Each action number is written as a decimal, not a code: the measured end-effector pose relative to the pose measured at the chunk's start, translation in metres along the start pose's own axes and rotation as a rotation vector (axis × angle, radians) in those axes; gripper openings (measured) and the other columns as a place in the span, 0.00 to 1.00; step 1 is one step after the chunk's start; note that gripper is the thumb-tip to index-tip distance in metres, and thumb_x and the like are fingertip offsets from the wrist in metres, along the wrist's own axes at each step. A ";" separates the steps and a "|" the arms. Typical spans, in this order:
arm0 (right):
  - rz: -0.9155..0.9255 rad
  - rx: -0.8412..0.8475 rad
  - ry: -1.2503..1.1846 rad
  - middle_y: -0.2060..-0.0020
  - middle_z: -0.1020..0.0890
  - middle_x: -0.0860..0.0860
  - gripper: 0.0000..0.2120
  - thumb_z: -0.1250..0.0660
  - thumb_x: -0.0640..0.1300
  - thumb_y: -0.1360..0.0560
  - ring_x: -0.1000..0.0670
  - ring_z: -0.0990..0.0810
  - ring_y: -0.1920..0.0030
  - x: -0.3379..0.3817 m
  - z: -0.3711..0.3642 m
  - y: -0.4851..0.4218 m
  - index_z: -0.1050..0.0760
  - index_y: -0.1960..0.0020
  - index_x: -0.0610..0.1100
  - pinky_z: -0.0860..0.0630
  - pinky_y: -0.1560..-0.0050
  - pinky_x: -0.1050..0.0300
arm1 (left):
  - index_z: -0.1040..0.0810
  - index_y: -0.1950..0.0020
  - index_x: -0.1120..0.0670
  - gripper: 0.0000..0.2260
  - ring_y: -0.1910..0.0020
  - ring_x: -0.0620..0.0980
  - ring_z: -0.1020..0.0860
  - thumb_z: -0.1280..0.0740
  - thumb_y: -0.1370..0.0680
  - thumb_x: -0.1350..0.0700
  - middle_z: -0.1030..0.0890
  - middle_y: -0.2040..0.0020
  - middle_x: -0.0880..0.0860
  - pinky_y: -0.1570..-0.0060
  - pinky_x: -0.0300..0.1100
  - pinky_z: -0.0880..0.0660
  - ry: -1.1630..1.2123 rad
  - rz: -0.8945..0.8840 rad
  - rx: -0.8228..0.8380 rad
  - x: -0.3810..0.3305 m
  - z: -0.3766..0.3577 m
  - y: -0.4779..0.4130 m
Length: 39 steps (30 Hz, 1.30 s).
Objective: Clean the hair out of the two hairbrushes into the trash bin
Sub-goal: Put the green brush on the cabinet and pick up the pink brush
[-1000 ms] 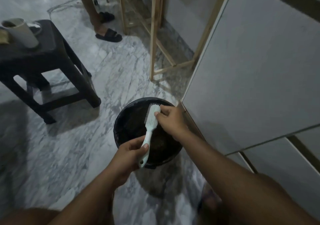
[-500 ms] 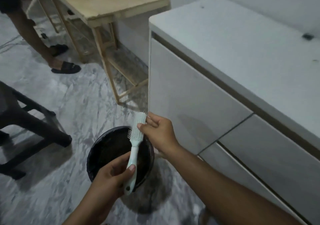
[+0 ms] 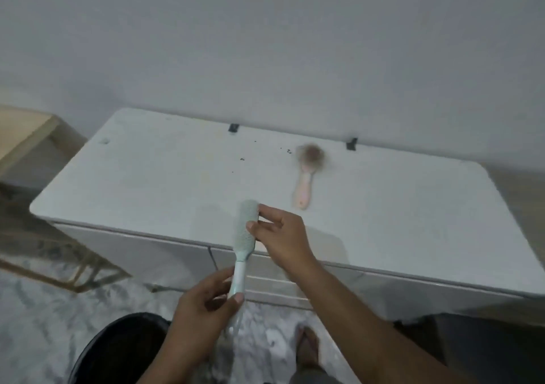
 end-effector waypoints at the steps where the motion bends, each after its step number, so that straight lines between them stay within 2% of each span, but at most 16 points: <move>1: -0.001 -0.050 -0.004 0.47 0.14 0.47 0.18 0.28 0.33 0.26 0.50 0.14 0.48 0.004 0.024 -0.005 0.20 0.36 0.40 0.19 0.40 0.46 | 0.18 0.43 0.44 0.18 0.56 0.47 0.14 0.26 0.26 0.65 0.12 0.54 0.48 0.60 0.38 0.19 -0.009 0.000 0.017 -0.010 -0.018 -0.011; 4: -0.006 -0.174 -0.001 0.47 0.14 0.48 0.17 0.28 0.33 0.26 0.49 0.14 0.49 0.010 0.091 -0.026 0.20 0.37 0.40 0.19 0.40 0.44 | 0.19 0.41 0.45 0.17 0.56 0.41 0.15 0.26 0.25 0.63 0.13 0.49 0.48 0.59 0.39 0.19 -0.069 -0.023 0.090 -0.039 -0.077 -0.044; 7: 0.005 -0.239 0.029 0.48 0.14 0.52 0.17 0.29 0.32 0.25 0.51 0.14 0.49 0.011 0.151 -0.056 0.19 0.38 0.41 0.19 0.41 0.44 | 0.20 0.39 0.44 0.17 0.58 0.41 0.15 0.27 0.24 0.60 0.15 0.49 0.45 0.63 0.38 0.18 -0.142 -0.037 0.106 -0.061 -0.133 -0.079; 10: -0.023 -0.277 0.084 0.50 0.13 0.51 0.15 0.29 0.33 0.25 0.51 0.14 0.49 0.008 0.201 -0.088 0.18 0.40 0.42 0.19 0.40 0.45 | 0.20 0.35 0.48 0.19 0.53 0.43 0.16 0.26 0.25 0.57 0.16 0.45 0.47 0.51 0.42 0.18 -0.212 -0.027 0.068 -0.073 -0.181 -0.112; 13: -0.061 -0.282 0.156 0.54 0.13 0.49 0.09 0.30 0.33 0.26 0.47 0.14 0.49 0.005 0.238 -0.121 0.17 0.47 0.39 0.19 0.41 0.42 | 0.21 0.32 0.51 0.20 0.53 0.42 0.18 0.27 0.24 0.57 0.19 0.45 0.46 0.57 0.22 0.28 -0.282 0.002 0.028 -0.082 -0.218 -0.142; 15: -0.072 -0.285 0.212 0.53 0.13 0.43 0.08 0.30 0.35 0.27 0.41 0.15 0.48 0.003 0.255 -0.144 0.19 0.49 0.36 0.18 0.43 0.42 | 0.21 0.32 0.54 0.19 0.55 0.42 0.20 0.28 0.23 0.58 0.20 0.47 0.46 0.62 0.19 0.31 -0.308 0.010 0.007 -0.089 -0.239 -0.161; 18: -0.085 -0.296 0.287 0.53 0.14 0.40 0.08 0.31 0.37 0.29 0.39 0.15 0.48 0.000 0.273 -0.172 0.19 0.52 0.35 0.18 0.51 0.50 | 0.21 0.33 0.57 0.17 0.49 0.47 0.21 0.31 0.21 0.58 0.20 0.43 0.50 0.55 0.24 0.31 -0.447 -0.024 0.009 -0.098 -0.265 -0.182; 19: -0.089 -0.296 0.319 0.53 0.14 0.39 0.09 0.31 0.37 0.29 0.40 0.15 0.49 0.000 0.277 -0.178 0.19 0.51 0.35 0.17 0.50 0.47 | 0.20 0.35 0.58 0.15 0.46 0.50 0.21 0.32 0.21 0.57 0.19 0.42 0.52 0.51 0.29 0.30 -0.511 -0.040 0.019 -0.100 -0.271 -0.189; 21: -0.075 -0.303 0.390 0.54 0.15 0.38 0.10 0.32 0.39 0.29 0.40 0.15 0.51 0.001 0.281 -0.187 0.20 0.52 0.34 0.16 0.50 0.43 | 0.18 0.42 0.59 0.11 0.47 0.57 0.20 0.32 0.22 0.57 0.18 0.45 0.56 0.48 0.41 0.27 -0.618 -0.088 0.039 -0.103 -0.281 -0.197; 24: -0.070 -0.314 0.478 0.65 0.17 0.40 0.08 0.34 0.39 0.28 0.44 0.20 0.64 -0.002 0.284 -0.193 0.23 0.58 0.33 0.21 0.61 0.51 | 0.19 0.41 0.62 0.12 0.48 0.59 0.21 0.32 0.22 0.57 0.19 0.46 0.60 0.45 0.46 0.25 -0.684 -0.119 0.050 -0.105 -0.288 -0.202; 26: -0.066 -0.317 0.495 0.68 0.21 0.41 0.08 0.35 0.38 0.27 0.46 0.26 0.67 -0.001 0.282 -0.191 0.25 0.60 0.33 0.27 0.63 0.55 | 0.20 0.39 0.61 0.14 0.45 0.60 0.21 0.32 0.22 0.56 0.20 0.43 0.60 0.42 0.48 0.25 -0.705 -0.125 0.042 -0.103 -0.288 -0.202; 30: -0.038 -0.312 0.546 0.61 0.15 0.42 0.07 0.34 0.39 0.26 0.42 0.16 0.57 0.001 0.276 -0.188 0.22 0.57 0.36 0.19 0.52 0.51 | 0.20 0.35 0.55 0.17 0.40 0.59 0.22 0.31 0.23 0.53 0.23 0.37 0.58 0.39 0.46 0.26 -0.728 -0.118 0.035 -0.097 -0.286 -0.203; 35: -0.045 -0.325 0.547 0.62 0.18 0.49 0.05 0.33 0.39 0.25 0.45 0.18 0.55 0.005 0.272 -0.187 0.24 0.59 0.41 0.24 0.52 0.56 | 0.22 0.33 0.55 0.19 0.42 0.54 0.21 0.30 0.23 0.51 0.22 0.36 0.54 0.39 0.47 0.25 -0.550 -0.102 0.004 -0.104 -0.271 -0.202; 36: -0.035 -0.329 0.536 0.54 0.17 0.48 0.04 0.32 0.41 0.24 0.45 0.18 0.49 0.006 0.271 -0.187 0.21 0.51 0.41 0.24 0.45 0.54 | 0.21 0.34 0.53 0.18 0.45 0.52 0.20 0.30 0.23 0.51 0.21 0.37 0.52 0.41 0.43 0.24 -0.499 -0.126 -0.055 -0.111 -0.261 -0.201; 37: -0.015 -0.356 0.517 0.44 0.17 0.47 0.12 0.31 0.43 0.23 0.46 0.20 0.41 0.009 0.271 -0.186 0.21 0.41 0.41 0.25 0.37 0.52 | 0.20 0.35 0.53 0.17 0.48 0.50 0.19 0.29 0.23 0.51 0.19 0.39 0.50 0.45 0.39 0.24 -0.448 -0.161 -0.129 -0.120 -0.248 -0.200; 39: 0.066 -0.398 0.464 0.33 0.22 0.46 0.22 0.31 0.44 0.22 0.48 0.24 0.33 0.018 0.266 -0.183 0.26 0.30 0.40 0.26 0.33 0.53 | 0.18 0.38 0.53 0.14 0.53 0.49 0.18 0.29 0.23 0.52 0.16 0.44 0.49 0.48 0.40 0.23 -0.332 -0.194 -0.270 -0.133 -0.216 -0.202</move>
Point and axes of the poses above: each hand's wrist, its own y-axis away from the middle knuckle, its own z-axis out of the back of the hand, x = y × z, the point moved 6 cm from there along -y, towards the middle knuckle
